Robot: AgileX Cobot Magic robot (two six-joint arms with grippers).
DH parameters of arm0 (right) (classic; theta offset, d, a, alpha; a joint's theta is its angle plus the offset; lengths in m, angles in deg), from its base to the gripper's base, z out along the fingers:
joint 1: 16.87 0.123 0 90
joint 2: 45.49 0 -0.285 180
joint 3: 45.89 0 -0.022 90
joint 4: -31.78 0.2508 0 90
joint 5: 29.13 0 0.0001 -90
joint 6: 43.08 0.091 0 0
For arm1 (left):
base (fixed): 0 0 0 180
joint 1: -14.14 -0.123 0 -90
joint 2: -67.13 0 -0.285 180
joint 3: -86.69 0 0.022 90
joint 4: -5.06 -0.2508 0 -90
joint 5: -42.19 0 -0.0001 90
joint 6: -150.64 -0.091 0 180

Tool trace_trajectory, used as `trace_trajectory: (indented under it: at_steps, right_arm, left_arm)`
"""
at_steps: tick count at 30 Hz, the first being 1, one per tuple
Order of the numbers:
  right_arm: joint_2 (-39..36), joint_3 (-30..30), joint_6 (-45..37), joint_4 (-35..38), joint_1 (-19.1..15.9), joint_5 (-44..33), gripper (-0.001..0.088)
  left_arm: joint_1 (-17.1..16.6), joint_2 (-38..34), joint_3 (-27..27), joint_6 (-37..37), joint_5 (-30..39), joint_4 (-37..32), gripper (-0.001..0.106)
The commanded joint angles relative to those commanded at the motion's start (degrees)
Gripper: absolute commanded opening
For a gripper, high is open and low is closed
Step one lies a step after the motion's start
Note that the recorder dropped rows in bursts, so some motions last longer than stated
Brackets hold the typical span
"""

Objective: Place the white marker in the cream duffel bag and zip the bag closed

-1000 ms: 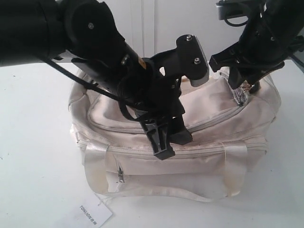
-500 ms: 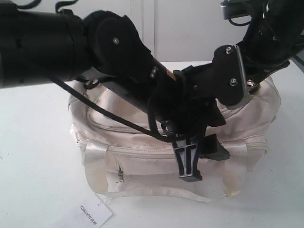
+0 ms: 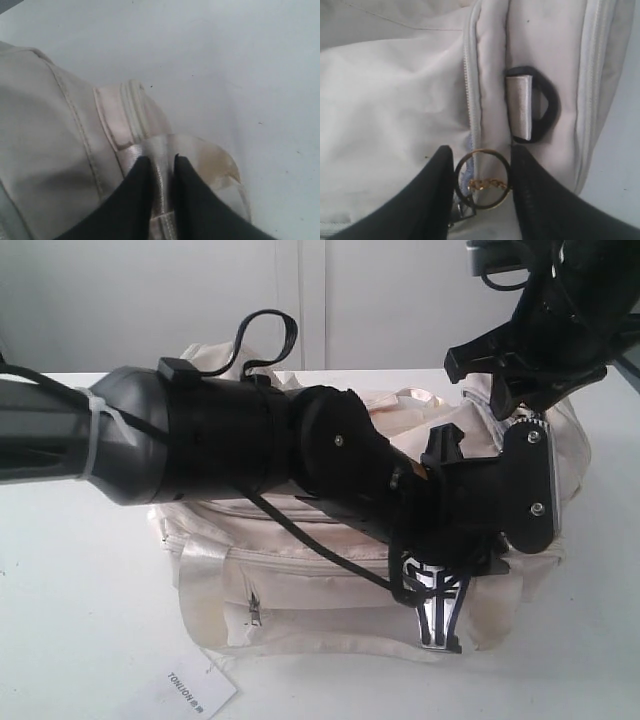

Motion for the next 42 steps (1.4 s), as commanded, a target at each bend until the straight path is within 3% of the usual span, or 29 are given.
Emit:
trace_trajectory:
  at_steps: [24,37,42]
  right_arm:
    - [0.00,0.00,3.95,-7.24,0.00,14.09,0.0000]
    - [-3.31,0.57,5.30,-7.14,0.00,26.71,0.0000]
    - [-3.31,0.57,6.01,-6.70,0.00,27.54,0.0000]
  left_arm:
    - [0.00,0.00,0.00,-1.02,3.07,-0.41,0.000]
    - [0.00,0.00,0.00,-1.02,3.18,-0.41,0.000]
    - [0.00,0.00,0.00,-1.02,3.18,-0.41,0.000]
